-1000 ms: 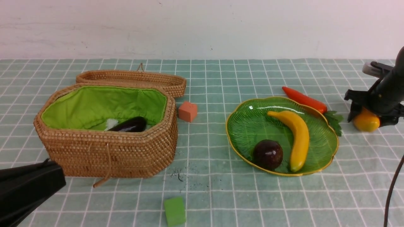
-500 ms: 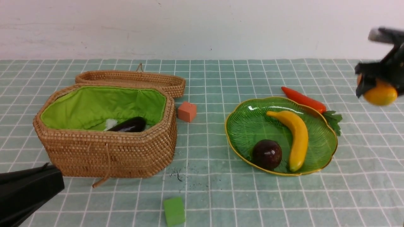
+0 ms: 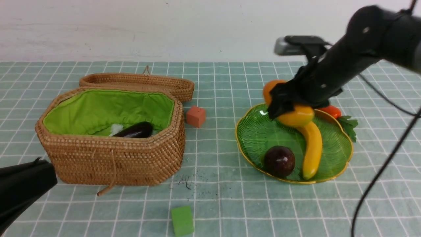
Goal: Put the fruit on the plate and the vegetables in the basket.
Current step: Use the right arm to grab a mango and put it into the right plate
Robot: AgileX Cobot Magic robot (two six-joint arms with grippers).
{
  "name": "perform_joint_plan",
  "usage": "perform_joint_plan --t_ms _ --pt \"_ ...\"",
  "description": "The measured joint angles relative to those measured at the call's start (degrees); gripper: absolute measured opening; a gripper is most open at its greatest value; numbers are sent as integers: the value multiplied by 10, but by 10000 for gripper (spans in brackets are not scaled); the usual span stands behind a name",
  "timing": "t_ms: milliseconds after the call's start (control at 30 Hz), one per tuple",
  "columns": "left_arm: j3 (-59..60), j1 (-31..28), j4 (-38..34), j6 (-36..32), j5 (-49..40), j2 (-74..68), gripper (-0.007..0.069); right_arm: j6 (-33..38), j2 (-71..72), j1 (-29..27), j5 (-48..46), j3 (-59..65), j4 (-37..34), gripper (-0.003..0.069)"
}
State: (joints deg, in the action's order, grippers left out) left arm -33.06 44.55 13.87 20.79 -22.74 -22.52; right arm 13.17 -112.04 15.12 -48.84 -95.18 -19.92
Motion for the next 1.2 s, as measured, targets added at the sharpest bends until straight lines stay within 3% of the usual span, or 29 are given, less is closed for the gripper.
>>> perform_joint_plan --t_ms 167,833,933,967,1033,1200 --pt "0 0 0 0 -9 0 -10 9 -46 9 44 1 1 511" --pt "0 0 0 0 -26 0 -7 30 -63 9 77 1 47 514" --pt "0 0 0 0 -26 0 -7 29 -64 9 76 1 50 562" --pt "0 0 -1 0 -26 0 -7 24 -62 9 75 1 52 619" --pt "0 0 -1 0 -26 0 -7 14 -60 7 62 -3 55 666" --pt "0 0 -1 0 -14 0 -7 9 -38 -32 -29 -81 56 647"
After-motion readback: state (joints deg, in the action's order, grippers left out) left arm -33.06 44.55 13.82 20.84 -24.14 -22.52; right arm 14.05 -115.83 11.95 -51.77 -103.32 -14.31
